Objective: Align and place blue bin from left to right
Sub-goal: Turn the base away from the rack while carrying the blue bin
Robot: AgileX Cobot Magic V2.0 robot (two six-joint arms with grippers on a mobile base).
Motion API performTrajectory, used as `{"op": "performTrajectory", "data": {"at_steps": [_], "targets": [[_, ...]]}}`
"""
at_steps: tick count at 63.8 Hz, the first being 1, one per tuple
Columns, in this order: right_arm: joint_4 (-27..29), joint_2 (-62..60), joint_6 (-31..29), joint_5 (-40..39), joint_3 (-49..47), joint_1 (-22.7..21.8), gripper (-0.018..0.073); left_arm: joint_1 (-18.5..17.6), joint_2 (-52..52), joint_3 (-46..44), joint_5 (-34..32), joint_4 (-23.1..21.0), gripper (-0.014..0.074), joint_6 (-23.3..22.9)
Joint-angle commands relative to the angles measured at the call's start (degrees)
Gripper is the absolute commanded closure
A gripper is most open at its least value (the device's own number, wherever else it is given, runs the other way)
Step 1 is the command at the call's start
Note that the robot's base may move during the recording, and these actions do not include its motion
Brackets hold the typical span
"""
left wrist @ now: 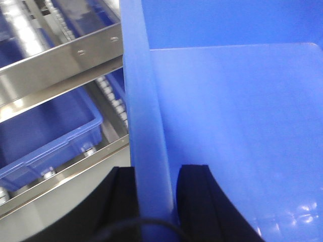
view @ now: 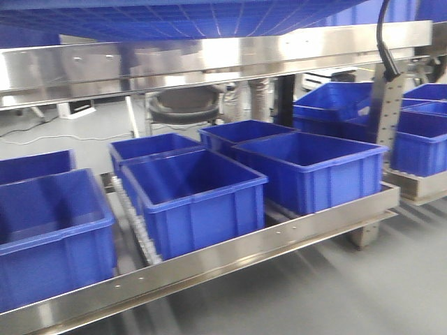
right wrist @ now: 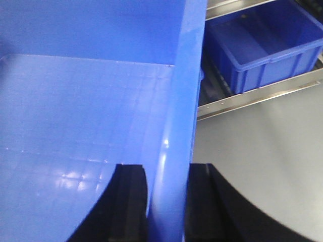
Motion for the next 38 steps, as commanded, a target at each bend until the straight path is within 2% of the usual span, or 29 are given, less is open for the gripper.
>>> {"op": "performTrajectory", "data": {"at_steps": [1,38], "targets": [[-3.4,-1.6,-2.1,-3.8,-0.6,-0.6,0.0637,0.4,-1.2,-1.0,-3.7,2.9,0.0611,1.0],[-3.4,-1.6,-2.1,-3.8,-0.6,-0.6,0.0637,0.4,-1.2,-1.0,-4.4,3.2,0.0611,1.0]]}}
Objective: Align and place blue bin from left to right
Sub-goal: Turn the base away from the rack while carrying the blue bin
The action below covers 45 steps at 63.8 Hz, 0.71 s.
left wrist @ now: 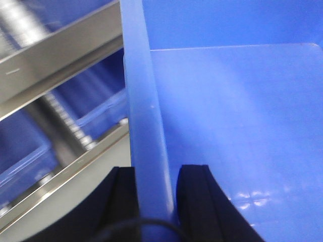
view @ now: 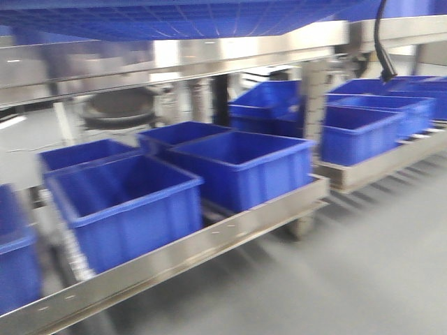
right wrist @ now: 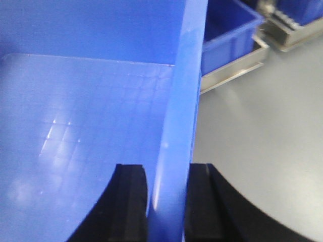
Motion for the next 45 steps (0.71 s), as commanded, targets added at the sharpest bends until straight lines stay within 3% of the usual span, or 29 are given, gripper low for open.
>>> {"op": "performTrajectory", "data": {"at_steps": [1,45], "targets": [[-3.6,-1.7,-2.1,-3.7,-0.6,-0.6,0.0637,0.4,-1.2,-1.0,-4.5,2.8,0.0611,1.0],[-3.6,-1.7,-2.1,-3.7,-0.6,-0.6,0.0637,0.4,-1.2,-1.0,-4.5,2.9,0.0611,1.0]]}}
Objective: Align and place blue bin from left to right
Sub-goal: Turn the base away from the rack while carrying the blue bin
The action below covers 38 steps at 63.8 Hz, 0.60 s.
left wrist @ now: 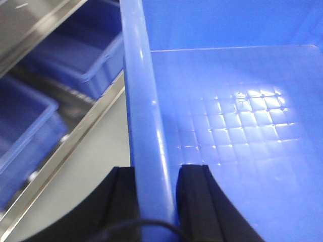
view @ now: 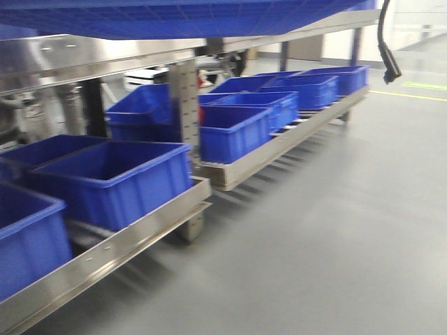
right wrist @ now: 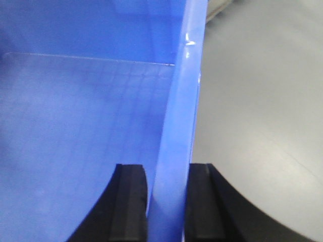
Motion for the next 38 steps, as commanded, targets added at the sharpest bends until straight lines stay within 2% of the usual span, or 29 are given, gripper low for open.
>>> {"op": "performTrajectory", "data": {"at_steps": [1,38], "targets": [[-3.5,-1.7,-2.1,-3.7,-0.6,-0.6,0.0637,0.4,-1.2,-1.0,-4.1,3.2,0.0611,1.0],[-3.5,-1.7,-2.1,-3.7,-0.6,-0.6,0.0637,0.4,-1.2,-1.0,-4.1,3.2,0.0611,1.0]]}}
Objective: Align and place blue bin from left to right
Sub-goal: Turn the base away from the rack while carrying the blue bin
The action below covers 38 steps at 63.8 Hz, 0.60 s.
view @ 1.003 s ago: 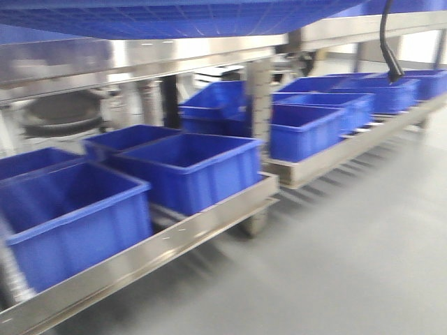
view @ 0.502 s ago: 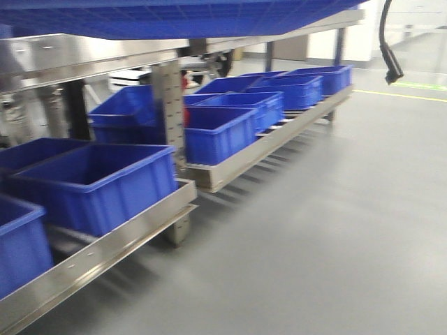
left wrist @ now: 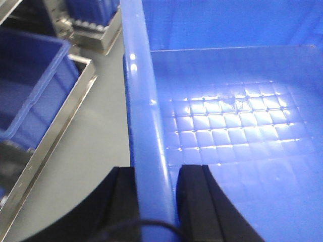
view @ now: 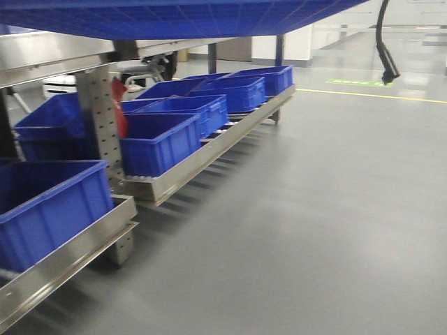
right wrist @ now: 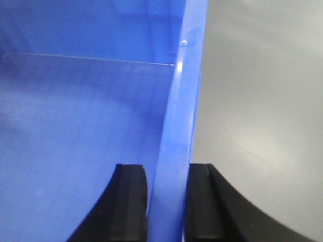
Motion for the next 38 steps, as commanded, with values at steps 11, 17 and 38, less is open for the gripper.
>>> {"op": "performTrajectory", "data": {"at_steps": [11,17,38], "targets": [[-3.5,-1.7,-2.1,-3.7,-0.6,-0.6,0.0637,0.4,-1.2,-1.0,-4.1,3.2,0.0611,1.0],[-3.5,-1.7,-2.1,-3.9,-0.6,-0.6,0.0637,0.4,-1.2,-1.0,-4.1,3.2,0.0611,1.0],[-3.5,-1.7,-2.1,-3.9,-0.6,-0.6,0.0637,0.4,-1.2,-1.0,-8.9,3.3,0.0611,1.0]]}}
